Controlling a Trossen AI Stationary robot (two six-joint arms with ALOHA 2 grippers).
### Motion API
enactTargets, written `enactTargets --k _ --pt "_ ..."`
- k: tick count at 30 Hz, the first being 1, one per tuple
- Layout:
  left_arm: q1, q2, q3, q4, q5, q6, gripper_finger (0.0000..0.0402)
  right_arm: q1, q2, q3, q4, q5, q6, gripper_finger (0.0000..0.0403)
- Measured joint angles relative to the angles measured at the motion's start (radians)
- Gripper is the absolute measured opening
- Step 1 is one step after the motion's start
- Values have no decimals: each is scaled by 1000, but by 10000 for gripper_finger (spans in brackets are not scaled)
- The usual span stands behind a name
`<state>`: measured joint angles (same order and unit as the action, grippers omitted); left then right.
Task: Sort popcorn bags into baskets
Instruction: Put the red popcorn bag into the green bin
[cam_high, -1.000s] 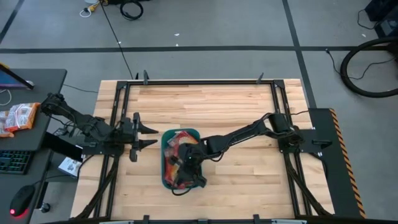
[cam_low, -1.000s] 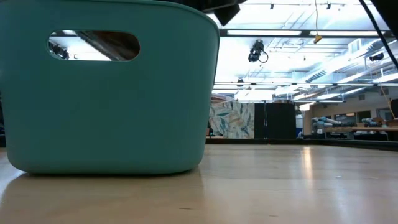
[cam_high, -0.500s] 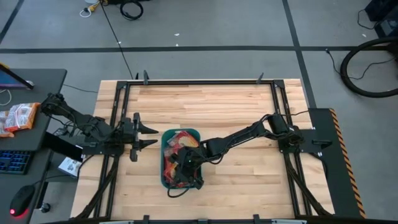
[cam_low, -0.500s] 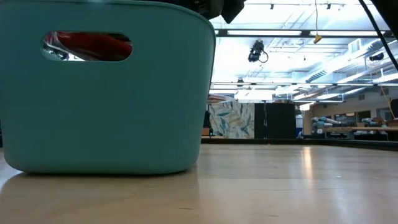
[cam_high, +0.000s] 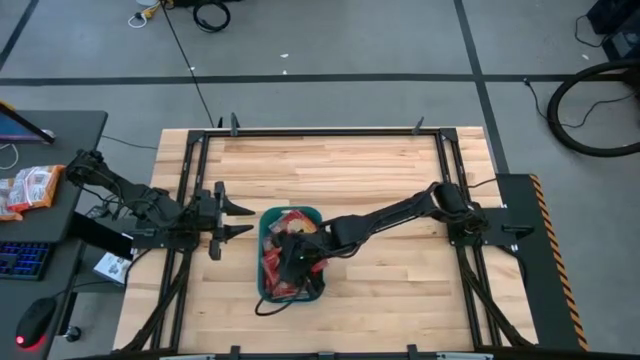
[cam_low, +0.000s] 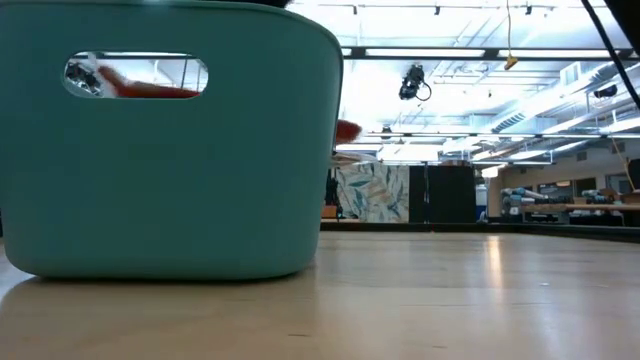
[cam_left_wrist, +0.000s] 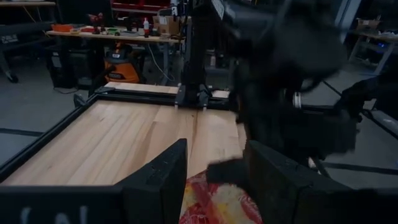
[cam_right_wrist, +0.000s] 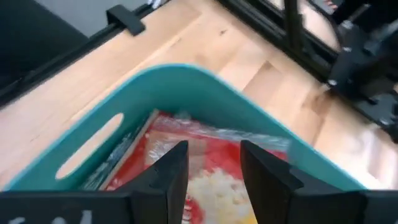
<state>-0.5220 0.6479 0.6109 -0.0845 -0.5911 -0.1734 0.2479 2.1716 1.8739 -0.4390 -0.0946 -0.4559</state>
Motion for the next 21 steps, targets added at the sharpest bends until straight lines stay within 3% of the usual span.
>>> enactTargets --k 7,14,21 --pt "0 0 0 -8 0 -6 164 -1 -41 9 -61 92 92 150" --pt "-10 0 0 -33 1 -48 164 10 -69 7 -573 314 310 149" --pt "-3 0 0 -34 0 -44 164 86 -175 9 -578 399 379 149"
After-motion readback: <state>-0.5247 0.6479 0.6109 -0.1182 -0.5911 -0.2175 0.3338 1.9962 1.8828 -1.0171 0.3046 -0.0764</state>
